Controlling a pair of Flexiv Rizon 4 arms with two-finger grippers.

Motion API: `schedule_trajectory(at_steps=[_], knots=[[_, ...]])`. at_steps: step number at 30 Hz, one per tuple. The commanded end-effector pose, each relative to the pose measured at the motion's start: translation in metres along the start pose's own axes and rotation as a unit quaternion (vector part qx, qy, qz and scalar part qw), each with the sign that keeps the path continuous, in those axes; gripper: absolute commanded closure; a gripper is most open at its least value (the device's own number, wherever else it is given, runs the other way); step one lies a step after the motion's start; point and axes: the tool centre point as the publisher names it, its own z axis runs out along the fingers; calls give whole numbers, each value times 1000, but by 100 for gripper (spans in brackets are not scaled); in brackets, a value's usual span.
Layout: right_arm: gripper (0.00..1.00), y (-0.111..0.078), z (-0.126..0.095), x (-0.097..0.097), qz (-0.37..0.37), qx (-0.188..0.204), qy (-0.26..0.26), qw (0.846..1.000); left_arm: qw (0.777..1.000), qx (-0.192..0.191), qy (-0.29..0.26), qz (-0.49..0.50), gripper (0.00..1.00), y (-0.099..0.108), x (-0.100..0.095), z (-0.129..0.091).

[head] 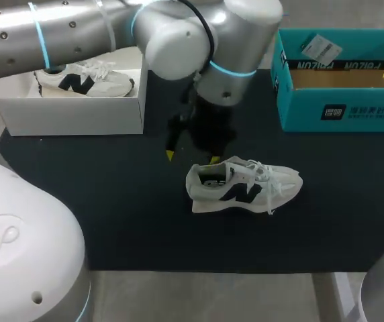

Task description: Take the shoe out of the shoebox, open the shoe tongue, remove and reinsert the insole, then place the shoe into the shoebox

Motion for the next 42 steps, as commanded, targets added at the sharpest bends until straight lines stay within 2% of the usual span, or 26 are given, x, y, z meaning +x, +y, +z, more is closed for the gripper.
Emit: schedule_trajectory(at_steps=[1, 5, 9, 17, 32, 33, 36, 39, 42], knots=[[0, 0, 1, 0, 1, 0, -1, 1000, 996, 46, -71, -8, 0, 11, 32, -21], [0, 0, 1, 0, 1, 0, -1, 1000, 992, 70, -105, -20, 0, 17, 42, -38], [0, 0, 1, 0, 1, 0, -1, 1000, 989, 68, -127, -43, 0, 20, 52, -59], [0, 0, 1, 0, 1, 0, -1, 1000, 982, 32, -173, -70, 0, 26, 81, -104], [0, 0, 1, 0, 1, 0, -1, 1000, 982, 32, -173, -70, 0, 26, 81, -104], [0, 0, 1, 0, 1, 0, -1, 1000, 971, 96, -180, -124, 0, 34, 83, -102], [0, 0, 1, 0, 1, 0, -1, 1000, 928, 195, -208, -241, 0, 49, 95, -96], [0, 0, 1, 0, 1, 0, -1, 1000, 864, 274, -246, -344, 0, 60, 111, -92], [0, 0, 1, 0, 1, 0, -1, 1000, 807, 318, -285, -408, 0, 62, 127, -87]])
